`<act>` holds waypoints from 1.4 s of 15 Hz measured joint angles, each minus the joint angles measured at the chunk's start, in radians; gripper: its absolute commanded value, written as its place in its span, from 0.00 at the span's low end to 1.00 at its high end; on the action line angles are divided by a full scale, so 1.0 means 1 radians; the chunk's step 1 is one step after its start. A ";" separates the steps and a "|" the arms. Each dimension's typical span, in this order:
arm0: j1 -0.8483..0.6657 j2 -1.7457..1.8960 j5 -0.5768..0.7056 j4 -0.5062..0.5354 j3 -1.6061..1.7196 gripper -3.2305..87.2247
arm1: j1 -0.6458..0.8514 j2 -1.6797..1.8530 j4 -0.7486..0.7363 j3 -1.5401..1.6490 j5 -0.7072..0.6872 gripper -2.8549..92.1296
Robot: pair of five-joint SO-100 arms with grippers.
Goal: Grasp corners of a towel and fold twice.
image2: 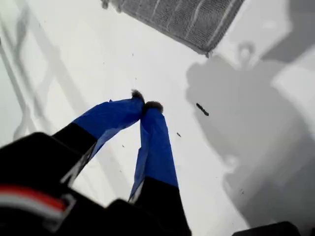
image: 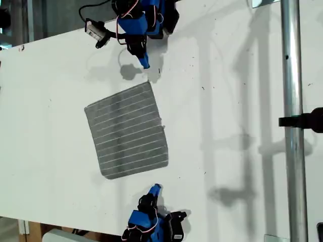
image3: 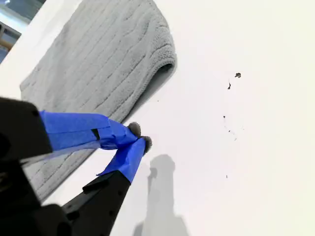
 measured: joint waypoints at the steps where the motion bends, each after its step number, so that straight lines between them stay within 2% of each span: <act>1: -0.003 0.000 -0.002 0.000 0.000 0.01 | 0.018 -0.083 -0.014 -0.061 -0.044 0.03; 3: -0.003 0.000 -0.005 0.000 0.000 0.01 | 0.060 -0.287 -0.040 -0.218 -0.215 0.03; 5: -0.003 0.000 -0.006 0.000 0.000 0.01 | 0.107 -0.463 -0.041 -0.405 -0.449 0.04; 8: -0.003 0.000 -0.006 0.000 0.000 0.01 | 0.143 -0.845 0.066 -0.778 -0.742 0.21; 10: -0.003 0.000 -0.006 0.000 0.000 0.01 | 0.166 -1.080 0.170 -0.983 -0.867 0.31; 12: -0.003 0.000 -0.006 0.000 0.000 0.01 | 0.187 -1.227 0.218 -1.040 -0.937 0.33; 14: -0.003 0.000 -0.006 0.000 0.000 0.01 | 0.195 -1.316 0.187 -1.028 -0.953 0.34; 18: -0.003 0.000 -0.006 0.000 0.000 0.01 | 0.204 -1.381 -0.063 -0.769 -0.956 0.33; 21: -0.002 0.000 -0.006 0.000 0.000 0.01 | 0.238 -1.488 -0.229 -0.716 -0.963 0.32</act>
